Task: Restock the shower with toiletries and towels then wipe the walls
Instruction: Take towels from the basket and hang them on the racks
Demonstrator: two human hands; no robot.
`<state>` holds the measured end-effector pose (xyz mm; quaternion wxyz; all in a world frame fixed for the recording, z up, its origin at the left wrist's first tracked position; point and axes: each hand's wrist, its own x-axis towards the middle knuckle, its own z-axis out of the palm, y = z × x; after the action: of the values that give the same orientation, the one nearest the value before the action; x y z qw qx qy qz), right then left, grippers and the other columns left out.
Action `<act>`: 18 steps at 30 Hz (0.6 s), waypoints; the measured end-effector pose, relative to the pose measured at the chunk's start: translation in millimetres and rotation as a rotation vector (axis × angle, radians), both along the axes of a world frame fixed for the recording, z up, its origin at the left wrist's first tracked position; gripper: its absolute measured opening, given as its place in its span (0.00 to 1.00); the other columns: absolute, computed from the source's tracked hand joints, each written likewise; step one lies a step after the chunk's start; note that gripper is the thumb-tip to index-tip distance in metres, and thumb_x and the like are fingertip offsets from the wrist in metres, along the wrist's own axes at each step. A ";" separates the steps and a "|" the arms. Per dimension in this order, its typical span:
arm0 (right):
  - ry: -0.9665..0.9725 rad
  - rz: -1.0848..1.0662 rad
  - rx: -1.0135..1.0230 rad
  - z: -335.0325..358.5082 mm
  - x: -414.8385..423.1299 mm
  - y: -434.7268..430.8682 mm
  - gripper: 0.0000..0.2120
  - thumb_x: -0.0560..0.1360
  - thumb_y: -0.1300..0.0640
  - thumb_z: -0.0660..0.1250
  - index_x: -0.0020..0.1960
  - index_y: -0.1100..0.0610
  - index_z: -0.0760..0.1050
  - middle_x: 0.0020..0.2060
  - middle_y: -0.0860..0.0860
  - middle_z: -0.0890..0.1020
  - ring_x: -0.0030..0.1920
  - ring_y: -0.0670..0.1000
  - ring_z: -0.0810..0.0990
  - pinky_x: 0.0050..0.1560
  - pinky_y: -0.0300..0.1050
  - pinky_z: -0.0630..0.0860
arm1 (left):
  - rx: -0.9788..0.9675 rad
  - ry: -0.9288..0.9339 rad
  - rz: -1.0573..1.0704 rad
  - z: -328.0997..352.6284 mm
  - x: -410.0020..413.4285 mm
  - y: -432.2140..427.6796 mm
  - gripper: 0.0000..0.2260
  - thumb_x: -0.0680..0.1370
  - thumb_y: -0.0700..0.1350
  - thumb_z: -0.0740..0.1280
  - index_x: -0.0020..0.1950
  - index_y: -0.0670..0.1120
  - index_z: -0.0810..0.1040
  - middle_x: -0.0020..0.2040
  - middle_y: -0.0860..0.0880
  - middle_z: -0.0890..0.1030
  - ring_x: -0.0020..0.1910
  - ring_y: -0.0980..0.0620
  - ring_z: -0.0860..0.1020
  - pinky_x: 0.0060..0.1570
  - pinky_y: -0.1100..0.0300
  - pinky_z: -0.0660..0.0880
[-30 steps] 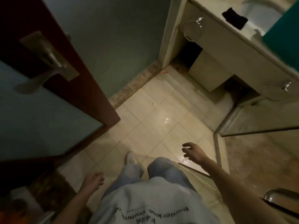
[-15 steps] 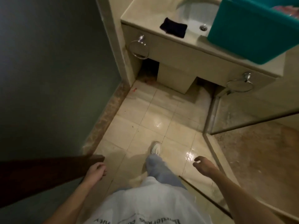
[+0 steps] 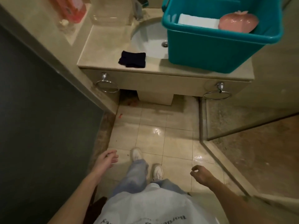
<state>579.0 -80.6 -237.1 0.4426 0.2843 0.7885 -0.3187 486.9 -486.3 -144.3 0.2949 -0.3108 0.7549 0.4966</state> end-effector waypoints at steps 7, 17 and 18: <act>0.049 -0.135 -0.018 17.4 -87.2 11.0 0.17 0.80 0.53 0.65 0.67 0.56 0.74 0.57 0.55 0.81 0.56 0.56 0.81 0.52 0.43 0.74 | 0.006 -0.123 -0.110 -42.0 -72.1 8.4 0.08 0.85 0.45 0.62 0.61 0.47 0.78 0.57 0.44 0.82 0.55 0.46 0.81 0.60 0.50 0.76; 0.696 -0.231 0.012 147.4 -309.0 7.1 0.11 0.81 0.55 0.65 0.63 0.48 0.77 0.51 0.41 0.81 0.50 0.40 0.80 0.55 0.41 0.80 | 0.032 -0.098 -0.151 -48.8 -229.9 35.8 0.10 0.84 0.38 0.62 0.62 0.38 0.79 0.51 0.41 0.81 0.50 0.44 0.80 0.54 0.52 0.75; 0.782 -0.220 0.042 168.3 -326.1 8.5 0.12 0.81 0.56 0.64 0.63 0.47 0.77 0.51 0.40 0.80 0.50 0.39 0.80 0.54 0.38 0.80 | 0.033 -0.007 -0.202 -37.8 -251.8 44.9 0.09 0.83 0.38 0.62 0.60 0.41 0.80 0.52 0.43 0.81 0.52 0.42 0.80 0.55 0.51 0.76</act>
<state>252.9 -72.1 -68.8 0.0668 0.2333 0.8687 -0.4318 235.1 -441.5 -182.0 0.3513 -0.2301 0.7731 0.4754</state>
